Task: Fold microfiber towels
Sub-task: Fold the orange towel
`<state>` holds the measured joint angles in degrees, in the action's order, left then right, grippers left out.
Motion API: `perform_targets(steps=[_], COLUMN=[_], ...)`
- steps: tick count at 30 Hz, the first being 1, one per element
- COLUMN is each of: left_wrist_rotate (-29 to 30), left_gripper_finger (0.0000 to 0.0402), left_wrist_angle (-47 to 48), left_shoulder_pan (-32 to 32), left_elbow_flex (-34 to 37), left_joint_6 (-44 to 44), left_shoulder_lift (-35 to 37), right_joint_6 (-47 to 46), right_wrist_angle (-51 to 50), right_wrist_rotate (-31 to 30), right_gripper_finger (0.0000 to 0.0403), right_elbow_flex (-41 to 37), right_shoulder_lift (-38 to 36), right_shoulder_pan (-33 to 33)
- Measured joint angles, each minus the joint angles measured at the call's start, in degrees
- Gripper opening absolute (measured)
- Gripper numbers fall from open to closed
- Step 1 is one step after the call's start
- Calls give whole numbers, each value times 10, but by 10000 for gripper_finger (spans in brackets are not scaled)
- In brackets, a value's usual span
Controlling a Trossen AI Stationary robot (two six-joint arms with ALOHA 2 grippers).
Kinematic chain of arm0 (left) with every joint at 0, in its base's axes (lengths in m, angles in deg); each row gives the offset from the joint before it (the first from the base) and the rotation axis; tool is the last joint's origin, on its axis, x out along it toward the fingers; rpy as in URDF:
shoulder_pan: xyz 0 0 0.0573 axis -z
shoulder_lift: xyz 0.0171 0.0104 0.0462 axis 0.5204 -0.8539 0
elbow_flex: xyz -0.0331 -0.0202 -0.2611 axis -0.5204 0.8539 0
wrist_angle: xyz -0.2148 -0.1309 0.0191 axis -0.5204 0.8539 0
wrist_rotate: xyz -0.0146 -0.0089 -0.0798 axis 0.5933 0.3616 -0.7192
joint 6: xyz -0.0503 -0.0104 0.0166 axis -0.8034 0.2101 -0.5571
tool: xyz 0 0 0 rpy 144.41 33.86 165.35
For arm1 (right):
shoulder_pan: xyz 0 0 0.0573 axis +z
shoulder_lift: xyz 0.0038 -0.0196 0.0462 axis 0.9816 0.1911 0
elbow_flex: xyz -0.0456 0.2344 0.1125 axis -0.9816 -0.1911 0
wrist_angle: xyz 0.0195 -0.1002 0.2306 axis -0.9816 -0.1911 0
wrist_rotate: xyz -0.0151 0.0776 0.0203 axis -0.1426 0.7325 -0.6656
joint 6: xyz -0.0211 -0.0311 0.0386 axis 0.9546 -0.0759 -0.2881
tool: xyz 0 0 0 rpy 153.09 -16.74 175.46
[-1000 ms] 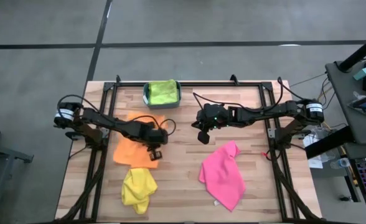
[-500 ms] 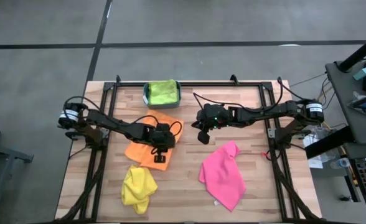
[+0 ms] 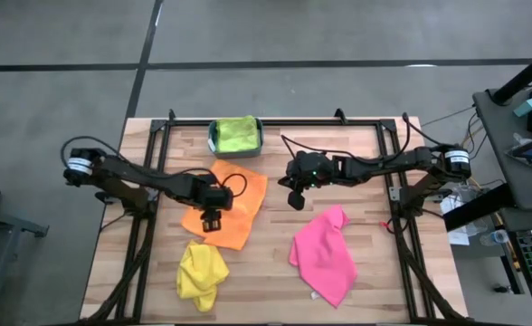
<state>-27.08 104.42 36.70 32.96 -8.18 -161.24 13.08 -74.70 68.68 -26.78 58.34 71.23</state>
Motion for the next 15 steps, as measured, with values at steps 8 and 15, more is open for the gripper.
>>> perform_targets(steps=[8,15], left_wrist_rotate=[-1,-6], left_gripper_finger=[185,185], left_wrist_angle=[-93,-195], left_shoulder_pan=[-1,-4], left_elbow_flex=[70,108], left_joint_6=[-54,-45], left_shoulder_lift=[27,7], right_joint_6=[0,-4], right_wrist_angle=[23,28], right_wrist_rotate=[0,0], right_gripper_finger=[9,9], right_elbow_flex=[-17,-17], right_shoulder_lift=[0,0], right_shoulder_pan=[0,0])
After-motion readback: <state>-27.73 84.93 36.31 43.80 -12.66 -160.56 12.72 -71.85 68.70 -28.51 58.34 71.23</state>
